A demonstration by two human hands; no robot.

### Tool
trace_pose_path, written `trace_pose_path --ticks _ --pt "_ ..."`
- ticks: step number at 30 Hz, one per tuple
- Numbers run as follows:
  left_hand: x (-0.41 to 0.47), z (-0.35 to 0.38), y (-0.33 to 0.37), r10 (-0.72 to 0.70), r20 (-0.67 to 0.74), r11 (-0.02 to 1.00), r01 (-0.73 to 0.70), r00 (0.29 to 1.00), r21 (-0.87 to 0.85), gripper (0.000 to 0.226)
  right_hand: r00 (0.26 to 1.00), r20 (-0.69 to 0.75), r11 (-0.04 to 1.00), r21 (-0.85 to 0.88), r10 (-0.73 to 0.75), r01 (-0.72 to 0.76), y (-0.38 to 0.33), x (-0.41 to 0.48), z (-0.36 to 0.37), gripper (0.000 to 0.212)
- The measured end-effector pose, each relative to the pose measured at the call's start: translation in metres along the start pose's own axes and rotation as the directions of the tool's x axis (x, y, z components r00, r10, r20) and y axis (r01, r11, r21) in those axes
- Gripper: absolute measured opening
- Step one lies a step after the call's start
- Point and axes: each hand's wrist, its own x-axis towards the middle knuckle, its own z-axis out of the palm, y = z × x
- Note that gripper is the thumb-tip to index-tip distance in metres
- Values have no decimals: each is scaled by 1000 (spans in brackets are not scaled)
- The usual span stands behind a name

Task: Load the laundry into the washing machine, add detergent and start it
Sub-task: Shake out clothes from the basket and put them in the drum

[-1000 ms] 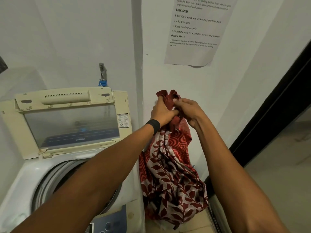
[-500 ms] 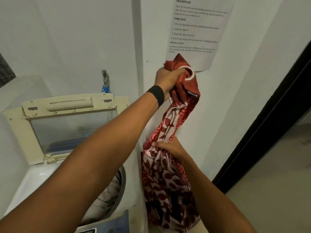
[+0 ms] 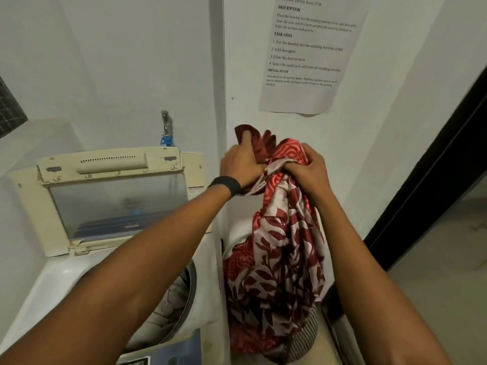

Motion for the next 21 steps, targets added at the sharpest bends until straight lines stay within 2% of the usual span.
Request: trace_pose_path --ticks 2,5,6,8,10,13,17,19,21 --pt "-2 4 3 -3 148 955 46 989 -292 67 1000 -8 1000 -2 2 -2 -2 7 7 23" --pt "-7 -2 -1 -27 363 764 253 931 -593 65 999 5 999 13 34 -34 3 11 10 19" --pt "-9 -3 -2 -16 414 744 288 910 -604 66 999 15 998 32 50 -51 3 9 11 18" --pt "-13 0 -5 25 455 846 224 890 -483 81 994 52 990 95 97 -102 1 3 14 22" --pt "-14 6 -11 47 397 912 122 917 -391 94 979 156 982 117 129 -148 -3 -2 17 28" --pt "-13 13 -14 43 291 889 97 956 -448 83 963 241 975 156 120 -160 1 -4 13 37" --pt "-4 14 -8 -26 198 848 126 980 -514 71 991 123 952 291 60 -94 25 -20 11 66" --pt "4 8 -5 -83 140 783 152 987 -603 78 981 164 964 225 103 -139 44 -39 20 84" --pt "13 2 -1 -115 98 737 151 989 -658 87 928 295 967 42 230 -253 66 -62 33 101"
